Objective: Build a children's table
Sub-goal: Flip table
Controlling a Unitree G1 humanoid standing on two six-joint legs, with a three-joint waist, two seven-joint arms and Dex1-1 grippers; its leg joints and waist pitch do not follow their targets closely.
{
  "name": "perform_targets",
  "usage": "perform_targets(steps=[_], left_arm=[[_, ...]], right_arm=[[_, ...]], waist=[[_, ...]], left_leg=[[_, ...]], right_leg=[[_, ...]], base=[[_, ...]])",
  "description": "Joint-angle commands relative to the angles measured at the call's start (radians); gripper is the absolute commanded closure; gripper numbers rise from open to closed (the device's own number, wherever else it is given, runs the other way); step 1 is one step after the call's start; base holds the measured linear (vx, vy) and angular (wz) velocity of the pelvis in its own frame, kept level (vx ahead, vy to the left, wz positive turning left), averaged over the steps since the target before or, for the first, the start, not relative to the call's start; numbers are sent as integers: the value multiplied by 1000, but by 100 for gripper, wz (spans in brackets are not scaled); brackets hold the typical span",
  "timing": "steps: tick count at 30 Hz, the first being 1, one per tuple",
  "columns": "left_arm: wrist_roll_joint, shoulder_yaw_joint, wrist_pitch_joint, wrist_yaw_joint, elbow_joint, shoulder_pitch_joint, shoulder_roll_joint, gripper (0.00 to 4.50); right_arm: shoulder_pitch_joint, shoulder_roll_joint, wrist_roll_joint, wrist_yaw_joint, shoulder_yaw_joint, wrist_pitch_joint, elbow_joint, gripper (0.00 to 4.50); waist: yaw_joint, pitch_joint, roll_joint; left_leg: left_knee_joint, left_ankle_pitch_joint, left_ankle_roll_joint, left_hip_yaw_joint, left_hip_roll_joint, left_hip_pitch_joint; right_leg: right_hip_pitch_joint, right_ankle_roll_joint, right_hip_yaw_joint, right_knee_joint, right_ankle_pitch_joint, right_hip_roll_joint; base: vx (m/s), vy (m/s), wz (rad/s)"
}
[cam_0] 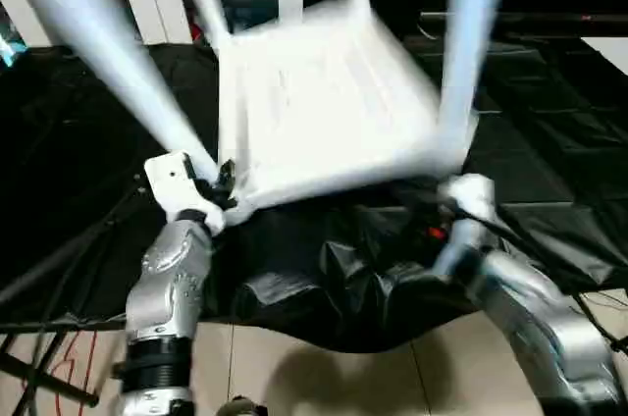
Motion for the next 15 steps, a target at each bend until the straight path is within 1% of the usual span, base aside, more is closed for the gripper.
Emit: perform_targets(steps=[1, 2, 3, 4, 5, 6, 7, 8, 9, 10, 11, 12, 14, 15], left_arm=[[-35, 4, 56, -8, -11, 11, -13, 240], [-36, 5, 58, -9, -12, 10, -14, 240], [-40, 7, 61, -10, -11, 7, -14, 240], [-43, 9, 64, -10, -10, 5, -14, 240], [-51, 11, 75, -8, -15, 4, -14, 240], [-57, 13, 84, -6, -18, 2, -13, 240], [-61, 12, 89, -5, -20, 2, -13, 240], [-69, 11, 98, -3, -25, 2, -12, 240], [-73, 11, 102, -2, -28, 2, -12, 240], [-73, 10, 104, -2, -30, 3, -14, 240], [-73, 10, 105, -2, -32, 4, -15, 240], [-74, 9, 106, -4, -33, 4, -16, 240], [-77, 10, 109, -8, -37, 4, -19, 240], [-77, 10, 113, -9, -40, 5, -20, 240]], right_arm=[[-66, 54, 48, -50, -45, 18, 73, 0], [-80, 66, 50, -60, -52, 18, 96, 0], [-102, 81, 37, -77, -58, 12, 135, 0], [-114, 90, 27, -88, -61, 8, 159, 0], [-129, 102, 28, -84, -66, 3, 178, 0], [-142, 115, 41, -75, -74, 1, 193, 0], [-153, 129, 56, -75, -86, -1, 205, 0], [-179, 163, 94, -75, -114, -8, 233, 0], [-201, 188, 116, -86, -137, -15, 260, 0], [-213, 197, 114, -105, -146, -20, 282, 0], [-221, 203, 112, -118, -152, -23, 297, 0], [-236, 213, 108, -135, -163, -28, 326, 0], [-260, 226, 99, -159, -175, -39, 371, 0], [-287, 248, 114, -174, -201, -52, 413, 0]], waist=[[3, -66, -12], [-1, -63, -11], [0, -63, -10], [0, -62, -8], [2, -63, -7], [3, -62, -11], [5, -63, -9], [2, -63, -9], [2, -63, -9], [3, -63, -14], [3, -63, -12], [2, -63, -9], [1, -63, -9], [-1, -64, -9]], left_leg=[[-63, -78, 48, -16, 38, 23], [-67, -100, 48, -16, 36, 22], [-66, -111, 44, -15, 37, 25], [-68, -121, 34, -15, 38, 26], [-69, -125, 28, -16, 40, 28], [-70, -134, 21, -13, 39, 27], [-70, -128, 19, -14, 40, 27], [-70, -130, 21, -14, 39, 26], [-71, -132, 22, -15, 39, 25], [-71, -132, 21, -13, 40, 26], [-71, -126, 20, -14, 40, 27], [-71, -121, 13, -12, 40, 28], [-71, -120, 6, -13, 39, 26], [-72, -122, 5, -13, 38, 26]], right_leg=[[33, -183, 40, -75, 68, -71], [31, -191, 39, -77, 53, -72], [31, -189, 39, -79, 39, -71], [31, -188, 40, -79, 28, -72], [31, -188, 40, -79, 23, -73], [32, -184, 41, -80, 22, -74], [34, -181, 41, -78, 28, -74], [34, -184, 42, -75, 39, -76], [34, -184, 41, -76, 35, -77], [34, -184, 41, -77, 29, -77], [34, -184, 41, -76, 31, -78], [32, -181, 41, -76, 30, -75], [35, -176, 40, -76, 33, -76], [35, -174, 41, -76, 34, -76]], base=[[0, 0, 0], [0, 0, 0], [0, 0, 0], [0, 0, 0], [0, 0, 0], [0, 0, 0], [0, 0, 0], [0, 0, 0], [0, 0, 0], [0, 0, 0], [0, 0, 0], [0, 0, 0], [0, 0, 0], [0, 0, 0]])
